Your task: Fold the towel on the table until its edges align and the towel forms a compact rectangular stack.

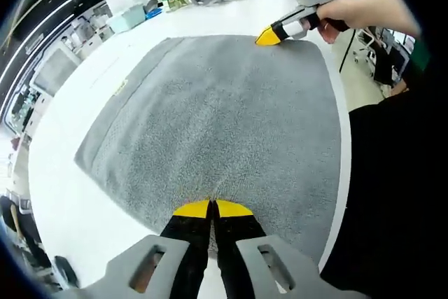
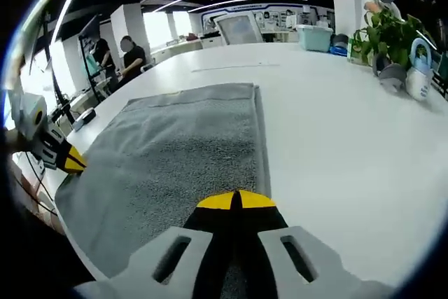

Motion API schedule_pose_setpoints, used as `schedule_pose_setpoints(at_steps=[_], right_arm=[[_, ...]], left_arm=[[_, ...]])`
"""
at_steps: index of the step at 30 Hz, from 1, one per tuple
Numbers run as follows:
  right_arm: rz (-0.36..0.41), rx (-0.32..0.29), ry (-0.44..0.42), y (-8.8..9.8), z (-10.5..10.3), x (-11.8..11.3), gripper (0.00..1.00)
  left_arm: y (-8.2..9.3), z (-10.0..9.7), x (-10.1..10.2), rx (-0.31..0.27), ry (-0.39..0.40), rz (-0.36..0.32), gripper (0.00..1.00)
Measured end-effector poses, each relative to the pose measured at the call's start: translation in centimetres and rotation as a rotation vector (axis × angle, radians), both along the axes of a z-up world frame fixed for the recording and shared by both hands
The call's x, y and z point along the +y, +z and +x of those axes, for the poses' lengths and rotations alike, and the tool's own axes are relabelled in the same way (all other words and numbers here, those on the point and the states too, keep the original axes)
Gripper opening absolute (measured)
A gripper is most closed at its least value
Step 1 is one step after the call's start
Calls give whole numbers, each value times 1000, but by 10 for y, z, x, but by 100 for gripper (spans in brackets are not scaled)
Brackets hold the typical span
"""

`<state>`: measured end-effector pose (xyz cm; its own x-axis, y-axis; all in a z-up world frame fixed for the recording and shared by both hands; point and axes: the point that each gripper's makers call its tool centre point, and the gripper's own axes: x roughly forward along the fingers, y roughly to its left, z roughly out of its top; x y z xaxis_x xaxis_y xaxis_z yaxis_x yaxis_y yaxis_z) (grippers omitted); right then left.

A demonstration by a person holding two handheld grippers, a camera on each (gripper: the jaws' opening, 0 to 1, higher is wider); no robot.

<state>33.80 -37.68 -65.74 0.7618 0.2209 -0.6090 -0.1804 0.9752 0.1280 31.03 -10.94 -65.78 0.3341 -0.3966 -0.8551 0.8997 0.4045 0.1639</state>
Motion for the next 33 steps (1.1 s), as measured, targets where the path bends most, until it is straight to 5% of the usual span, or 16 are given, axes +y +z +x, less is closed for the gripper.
schedule_pose_setpoints(at_steps=[7,9,24,28,33], right_arm=[[-2,0,-5,0,0,1,0],[-82,9,45,0,0,1,0],[-288,-21,136,-2,1,5,0],[-441,-17,237,-1,2,7,0],[-411,-25,205,0,1,6,0]], left_arm=[[0,-1,-1,-5,-24,23,2],[0,0,-1,1,-22,23,2],[0,-1,0,-37,-27,0,2],[0,-1,-1,-39,-35,8,2],[0,-1,-1,-42,-29,10,2]])
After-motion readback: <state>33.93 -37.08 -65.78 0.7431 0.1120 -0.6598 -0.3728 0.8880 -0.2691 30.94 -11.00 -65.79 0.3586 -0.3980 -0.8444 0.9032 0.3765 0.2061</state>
